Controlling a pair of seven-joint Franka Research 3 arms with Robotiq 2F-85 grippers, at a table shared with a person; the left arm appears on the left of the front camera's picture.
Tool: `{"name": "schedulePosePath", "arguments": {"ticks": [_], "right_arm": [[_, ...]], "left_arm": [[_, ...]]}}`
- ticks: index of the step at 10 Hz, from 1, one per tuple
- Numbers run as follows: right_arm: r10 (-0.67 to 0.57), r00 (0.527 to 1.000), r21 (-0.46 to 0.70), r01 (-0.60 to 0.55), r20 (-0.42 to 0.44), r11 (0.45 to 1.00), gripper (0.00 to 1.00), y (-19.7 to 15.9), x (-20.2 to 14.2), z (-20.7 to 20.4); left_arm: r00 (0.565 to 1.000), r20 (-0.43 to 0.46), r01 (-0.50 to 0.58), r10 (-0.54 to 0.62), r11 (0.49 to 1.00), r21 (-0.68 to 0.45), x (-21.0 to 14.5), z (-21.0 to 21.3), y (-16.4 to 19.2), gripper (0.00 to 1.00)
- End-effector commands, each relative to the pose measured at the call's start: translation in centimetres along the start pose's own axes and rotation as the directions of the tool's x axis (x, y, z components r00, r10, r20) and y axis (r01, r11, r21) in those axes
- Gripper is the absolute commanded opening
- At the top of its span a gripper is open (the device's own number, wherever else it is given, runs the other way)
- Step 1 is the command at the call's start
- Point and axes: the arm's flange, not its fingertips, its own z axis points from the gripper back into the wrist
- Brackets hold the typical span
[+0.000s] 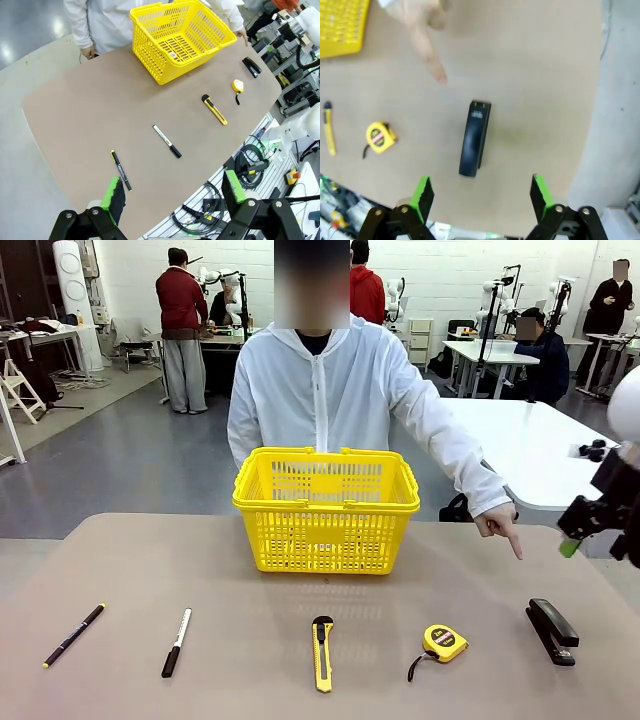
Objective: Place the items the person wants into the basket.
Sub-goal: Pick up the item the person points to and place it in the Market Basket.
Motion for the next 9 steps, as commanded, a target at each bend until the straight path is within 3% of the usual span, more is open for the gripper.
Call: {"name": "schedulePosePath", "arguments": {"ticks": [1, 3, 4, 9], "right_arm": [[-0.033, 0.999, -0.037, 0.033, 0.007, 0.999, 1.0, 1.5, 0.9, -2.4], [-0.062, 0.998, -0.002, 0.062, 0.028, 0.998, 1.0, 2.6, 1.0, -3.1], [-0.015, 1.0, -0.021, 0.015, 0.002, 1.0, 1.0, 1.4, 1.2, -2.6], [-0.028, 1.0, -0.021, 0.028, 0.006, 0.999, 1.0, 1.7, 1.4, -2.9]], "left_arm": [[1.0, 0.001, 0.012, -0.012, 1.0, -0.011, 0.1, 0.2, 0.1, 1.0], [1.0, 0.001, 0.012, -0.012, 1.0, -0.011, 0.1, 0.2, 0.1, 1.0], [1.0, 0.001, 0.012, -0.012, 1.0, -0.011, 0.1, 0.2, 0.1, 1.0], [1.0, 0.001, 0.012, -0.012, 1.0, -0.011, 0.1, 0.2, 0.1, 1.0]]}}
